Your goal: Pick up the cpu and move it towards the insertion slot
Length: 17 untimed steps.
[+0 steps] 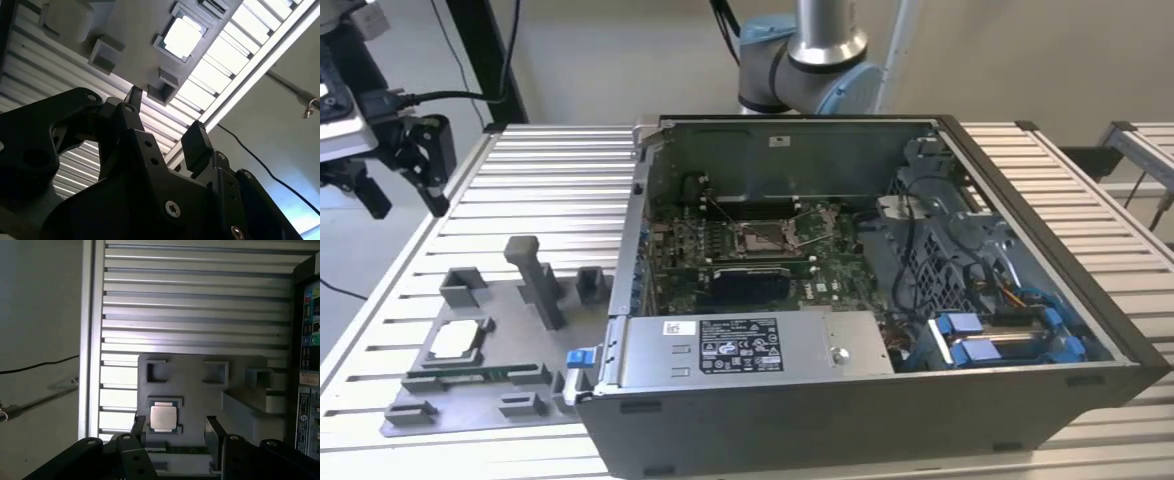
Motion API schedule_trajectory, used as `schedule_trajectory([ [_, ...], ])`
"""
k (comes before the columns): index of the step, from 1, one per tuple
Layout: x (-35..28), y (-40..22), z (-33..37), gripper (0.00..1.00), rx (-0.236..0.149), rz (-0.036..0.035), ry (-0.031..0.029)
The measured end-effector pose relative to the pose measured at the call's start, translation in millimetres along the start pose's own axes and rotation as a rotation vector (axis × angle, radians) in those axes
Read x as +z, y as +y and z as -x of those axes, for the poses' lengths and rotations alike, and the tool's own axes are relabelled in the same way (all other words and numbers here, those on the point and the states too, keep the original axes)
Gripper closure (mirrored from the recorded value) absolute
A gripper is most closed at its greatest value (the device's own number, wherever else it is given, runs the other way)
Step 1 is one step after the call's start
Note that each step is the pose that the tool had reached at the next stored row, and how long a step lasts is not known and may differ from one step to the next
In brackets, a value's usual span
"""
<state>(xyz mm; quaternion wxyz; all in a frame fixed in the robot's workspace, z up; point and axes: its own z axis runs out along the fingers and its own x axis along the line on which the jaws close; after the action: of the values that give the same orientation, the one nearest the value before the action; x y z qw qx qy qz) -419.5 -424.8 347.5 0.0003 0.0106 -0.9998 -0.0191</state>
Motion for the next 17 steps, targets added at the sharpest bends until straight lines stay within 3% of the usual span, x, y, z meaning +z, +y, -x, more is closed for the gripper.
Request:
schedule_trajectory([
  [6,10.3,-1.6,-4.5,1.0,0.0,-0.0001,0.0008],
  [12,20.8,-5.7,-5.0,1.0,0.0,0.0,0.0064],
  [13,22.4,-6.4,-5.1,0.0,0.0,0.0001,0.0077],
  [17,28.8,-7.6,-5.3,0.0,0.0,0.0,0.0115],
])
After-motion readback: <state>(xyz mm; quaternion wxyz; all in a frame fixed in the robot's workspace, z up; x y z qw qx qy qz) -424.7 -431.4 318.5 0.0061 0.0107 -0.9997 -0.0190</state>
